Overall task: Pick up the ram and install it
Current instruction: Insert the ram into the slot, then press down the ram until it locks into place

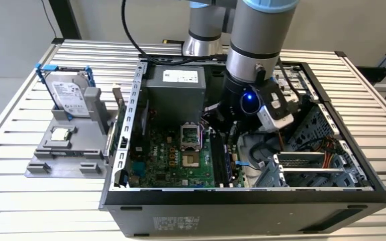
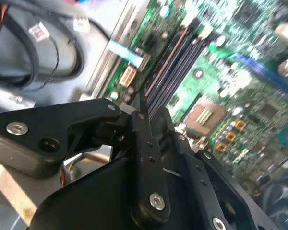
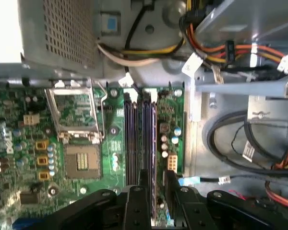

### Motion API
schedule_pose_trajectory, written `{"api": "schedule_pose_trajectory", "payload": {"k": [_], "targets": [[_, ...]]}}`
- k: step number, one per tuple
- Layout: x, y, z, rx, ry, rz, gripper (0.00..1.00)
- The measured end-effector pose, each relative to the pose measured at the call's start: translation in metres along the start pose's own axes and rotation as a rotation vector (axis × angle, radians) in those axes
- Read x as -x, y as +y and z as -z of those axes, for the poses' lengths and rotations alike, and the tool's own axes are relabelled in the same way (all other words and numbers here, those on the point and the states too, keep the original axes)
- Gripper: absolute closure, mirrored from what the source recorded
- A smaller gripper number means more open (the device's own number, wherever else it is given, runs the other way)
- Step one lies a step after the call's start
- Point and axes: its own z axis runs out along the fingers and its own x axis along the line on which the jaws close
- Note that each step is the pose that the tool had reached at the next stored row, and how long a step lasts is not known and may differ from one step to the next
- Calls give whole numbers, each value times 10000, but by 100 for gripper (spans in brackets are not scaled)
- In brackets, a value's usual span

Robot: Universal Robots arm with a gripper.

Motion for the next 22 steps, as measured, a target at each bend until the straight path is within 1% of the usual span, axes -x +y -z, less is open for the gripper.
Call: {"api": "schedule_pose_trajectory", "payload": {"k": [3, 5, 7, 8, 9, 10, 12, 13, 22], "targets": [[0, 0, 0, 537, 18, -19, 0], [0, 0, 0, 915, 29, -33, 0], [0, -1, 1, 1271, 43, -54, 0], [0, -1, 1, 1447, 49, -67, 0], [0, -2, 1, 1590, 56, -74, 0], [0, -2, 1, 1620, 55, -75, 0], [-1, -3, 2, 1632, 57, -77, 0], [0, -3, 2, 1638, 58, -77, 100], [0, -3, 2, 1698, 59, -77, 100]]}}
